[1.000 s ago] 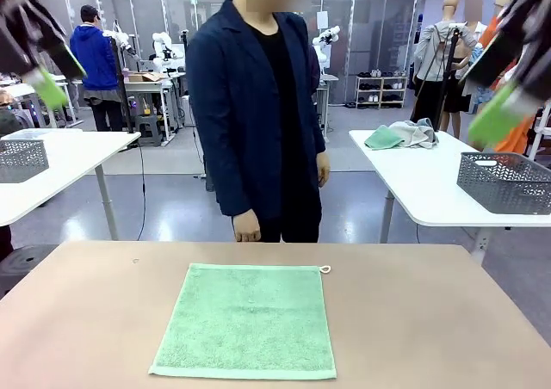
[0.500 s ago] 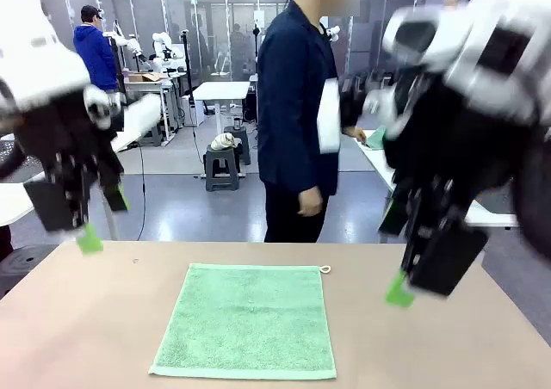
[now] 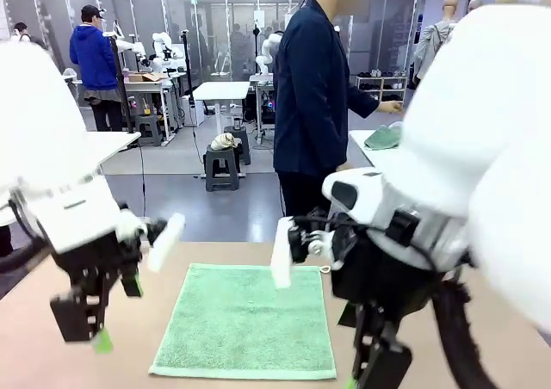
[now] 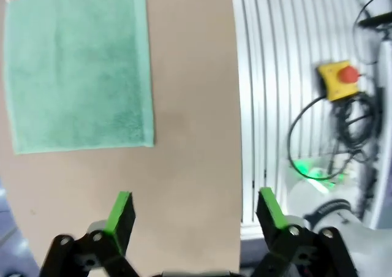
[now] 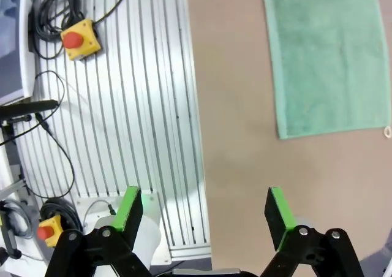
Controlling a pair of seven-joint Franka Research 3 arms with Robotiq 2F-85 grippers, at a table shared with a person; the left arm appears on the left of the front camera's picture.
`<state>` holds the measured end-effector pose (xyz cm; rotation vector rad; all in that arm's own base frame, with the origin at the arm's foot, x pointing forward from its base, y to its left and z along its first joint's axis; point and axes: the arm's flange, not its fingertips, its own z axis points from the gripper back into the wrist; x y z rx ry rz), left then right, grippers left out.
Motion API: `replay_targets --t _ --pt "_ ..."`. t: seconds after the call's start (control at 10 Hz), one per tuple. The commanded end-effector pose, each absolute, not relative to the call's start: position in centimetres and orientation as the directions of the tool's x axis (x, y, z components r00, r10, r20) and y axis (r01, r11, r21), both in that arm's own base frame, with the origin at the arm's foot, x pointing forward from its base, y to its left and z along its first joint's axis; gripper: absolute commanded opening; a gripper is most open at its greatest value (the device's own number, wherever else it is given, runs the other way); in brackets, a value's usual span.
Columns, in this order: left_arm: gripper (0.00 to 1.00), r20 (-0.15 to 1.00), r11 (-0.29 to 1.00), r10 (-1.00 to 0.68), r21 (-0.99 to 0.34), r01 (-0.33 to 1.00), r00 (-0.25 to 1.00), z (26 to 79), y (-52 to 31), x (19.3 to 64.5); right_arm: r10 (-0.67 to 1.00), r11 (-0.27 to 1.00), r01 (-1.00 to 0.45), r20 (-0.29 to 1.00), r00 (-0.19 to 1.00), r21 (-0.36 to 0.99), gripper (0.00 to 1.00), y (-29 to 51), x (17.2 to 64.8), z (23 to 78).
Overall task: Fold the towels and place them in the basket.
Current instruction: When a person lays out a Towel with hook on the table, fold it in half twice.
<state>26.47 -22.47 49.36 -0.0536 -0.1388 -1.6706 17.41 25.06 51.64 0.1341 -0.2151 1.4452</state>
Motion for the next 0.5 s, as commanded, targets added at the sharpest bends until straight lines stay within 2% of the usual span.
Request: replay_targets --t 0.0,0.4 --pt "1.00 0.076 -0.080 -0.994 0.066 0.995 -0.085 45.7 -22.6 26.1 0.975 0.073 -0.997 0.212 0.068 -0.016 1.00 26.1 17.1 47.4" --pt "1.00 0.002 -0.059 -0.998 0.091 0.994 -0.060 40.1 -22.0 26.4 0.981 0.063 -0.998 0.182 0.065 0.015 1.00 26.4 17.0 42.9"
